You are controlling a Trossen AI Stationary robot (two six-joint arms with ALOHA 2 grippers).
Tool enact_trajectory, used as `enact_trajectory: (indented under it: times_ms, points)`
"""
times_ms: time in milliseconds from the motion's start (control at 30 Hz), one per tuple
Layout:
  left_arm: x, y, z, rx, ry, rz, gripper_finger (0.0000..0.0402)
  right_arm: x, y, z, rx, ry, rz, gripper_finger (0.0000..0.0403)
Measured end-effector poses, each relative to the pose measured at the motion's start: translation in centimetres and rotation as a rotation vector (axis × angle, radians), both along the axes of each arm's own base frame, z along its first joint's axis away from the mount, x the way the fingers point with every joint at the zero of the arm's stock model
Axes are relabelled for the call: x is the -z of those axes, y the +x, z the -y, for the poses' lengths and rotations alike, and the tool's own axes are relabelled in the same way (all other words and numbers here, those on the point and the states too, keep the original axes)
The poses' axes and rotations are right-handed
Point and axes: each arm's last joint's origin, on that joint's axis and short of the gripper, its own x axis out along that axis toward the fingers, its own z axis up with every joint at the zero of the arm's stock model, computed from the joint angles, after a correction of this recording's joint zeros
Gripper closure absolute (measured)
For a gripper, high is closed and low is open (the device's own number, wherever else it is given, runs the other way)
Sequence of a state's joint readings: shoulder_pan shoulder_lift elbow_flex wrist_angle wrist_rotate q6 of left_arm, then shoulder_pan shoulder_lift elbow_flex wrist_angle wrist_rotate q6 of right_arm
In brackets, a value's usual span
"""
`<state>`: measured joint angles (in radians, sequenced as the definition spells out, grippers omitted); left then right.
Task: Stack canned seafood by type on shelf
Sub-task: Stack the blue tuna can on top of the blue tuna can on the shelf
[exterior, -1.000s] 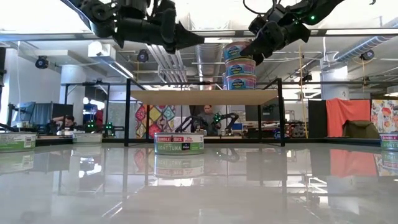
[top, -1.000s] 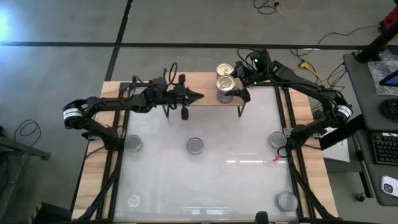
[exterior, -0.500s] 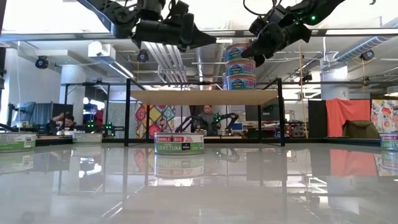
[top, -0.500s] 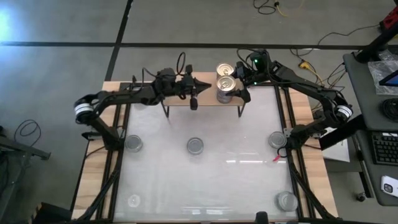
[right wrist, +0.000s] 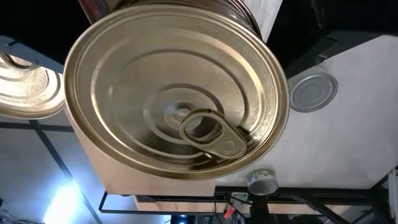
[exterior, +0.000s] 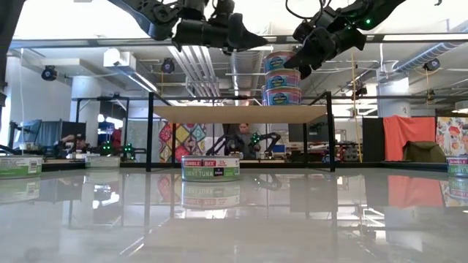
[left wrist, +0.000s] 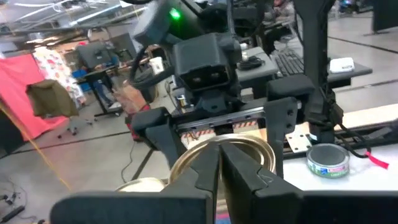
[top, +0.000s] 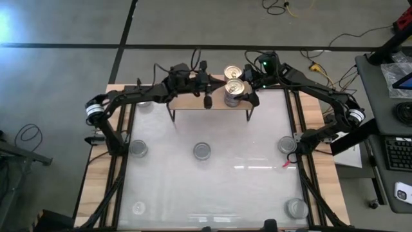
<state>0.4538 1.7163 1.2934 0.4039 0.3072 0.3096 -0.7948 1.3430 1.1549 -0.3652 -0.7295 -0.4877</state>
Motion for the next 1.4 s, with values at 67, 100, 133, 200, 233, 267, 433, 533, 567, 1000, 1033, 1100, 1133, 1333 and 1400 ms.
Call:
enact_trajectory:
  times_ms: [67,100,133,200,233,267,433,533,567,1000,1033,1100,1133,1333,1400]
  points:
    - [0.2,0.5,-0.2,0.004,-0.003,-0.014,0.0400,0.0,0.0,0.0,0.001,0.000,-0.001,0.0009]
    - [0.1,0.7,-0.3,0.015,-0.003,-0.014,0.0400,0.0,0.0,0.0,0.001,0.000,-0.001,0.0008]
    - [0.2,0.9,-0.4,0.029,-0.002,-0.019,0.0400,0.0,0.0,0.0,0.002,-0.001,-0.002,0.0007]
    - [0.3,1.2,-0.5,0.063,0.005,-0.020,0.0400,0.0,0.0,0.0,0.007,-0.004,-0.004,0.0006]
    - [0.5,1.4,-0.5,0.075,0.005,-0.023,0.0400,0.0,0.0,0.0,0.014,-0.010,-0.008,0.0005]
    - [0.4,1.6,-0.6,0.078,0.006,-0.022,0.0400,0.0,0.0,0.1,0.024,-0.016,-0.013,0.0005]
    - [0.0,2.4,-1.0,0.077,0.006,-0.008,0.0400,0.0,0.0,0.1,0.036,-0.022,-0.017,0.0004]
    - [-0.5,3.0,-1.4,0.076,-0.014,-0.053,0.0400,0.0,0.0,0.1,0.038,-0.021,-0.019,0.0003]
    - [-0.7,3.2,-1.5,0.077,-0.017,-0.080,0.0400,0.0,0.0,0.1,0.040,-0.019,-0.019,0.0003]
    - [-2.1,6.2,-2.9,0.138,-0.101,-0.314,0.0400,0.2,-0.1,0.1,0.033,-0.021,-0.029,0.0003]
    - [-1.9,6.5,-3.0,0.140,-0.109,-0.328,0.0400,0.2,-0.1,0.1,0.032,-0.022,-0.030,0.0003]
    - [-1.9,6.9,-3.2,0.142,-0.113,-0.344,0.0400,0.2,-0.1,0.1,0.030,-0.021,-0.032,0.0003]
    - [-1.8,7.0,-3.3,0.143,-0.120,-0.357,0.0400,0.2,-0.1,0.1,0.030,-0.021,-0.032,0.0003]
    - [-2.0,7.5,-3.5,0.148,-0.154,-0.431,0.0400,0.3,-0.1,0.1,0.031,-0.017,-0.033,0.0003]
    - [-2.1,7.5,-3.5,0.145,-0.160,-0.454,0.0400,0.3,-0.1,0.0,0.032,-0.015,-0.034,0.0003]
